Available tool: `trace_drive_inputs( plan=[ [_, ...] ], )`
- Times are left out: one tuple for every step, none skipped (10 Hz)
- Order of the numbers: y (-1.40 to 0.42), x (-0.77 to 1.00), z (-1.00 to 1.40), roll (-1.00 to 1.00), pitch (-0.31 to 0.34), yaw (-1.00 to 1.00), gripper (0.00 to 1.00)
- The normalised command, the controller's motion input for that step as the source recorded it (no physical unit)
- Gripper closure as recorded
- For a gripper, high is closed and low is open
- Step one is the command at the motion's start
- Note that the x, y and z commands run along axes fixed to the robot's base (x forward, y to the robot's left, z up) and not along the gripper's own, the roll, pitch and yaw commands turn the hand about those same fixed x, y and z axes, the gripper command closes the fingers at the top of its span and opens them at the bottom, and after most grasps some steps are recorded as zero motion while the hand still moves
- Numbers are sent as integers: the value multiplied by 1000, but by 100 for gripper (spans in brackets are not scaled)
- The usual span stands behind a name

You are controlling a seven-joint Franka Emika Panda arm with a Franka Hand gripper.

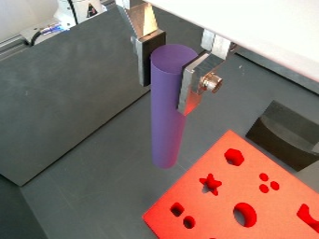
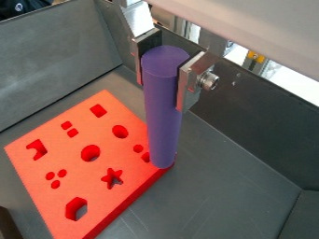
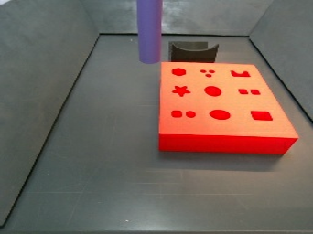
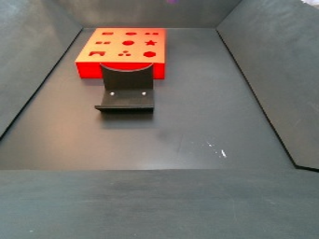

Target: Insert the round object.

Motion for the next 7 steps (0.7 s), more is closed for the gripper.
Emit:
trace_drive_inputs(
  plan=[
    [106, 477, -423, 11, 0, 0, 100],
    [134, 1000, -477, 0, 0, 17, 100],
    [206, 1000, -331, -6, 0, 3, 100],
    [163, 1000, -294, 0, 0, 0, 100],
    [163, 1000, -263, 0, 0, 0, 100],
    [220, 1000, -186, 0, 0, 23, 100],
    [234, 1000, -140, 33, 0, 31, 100]
  ],
)
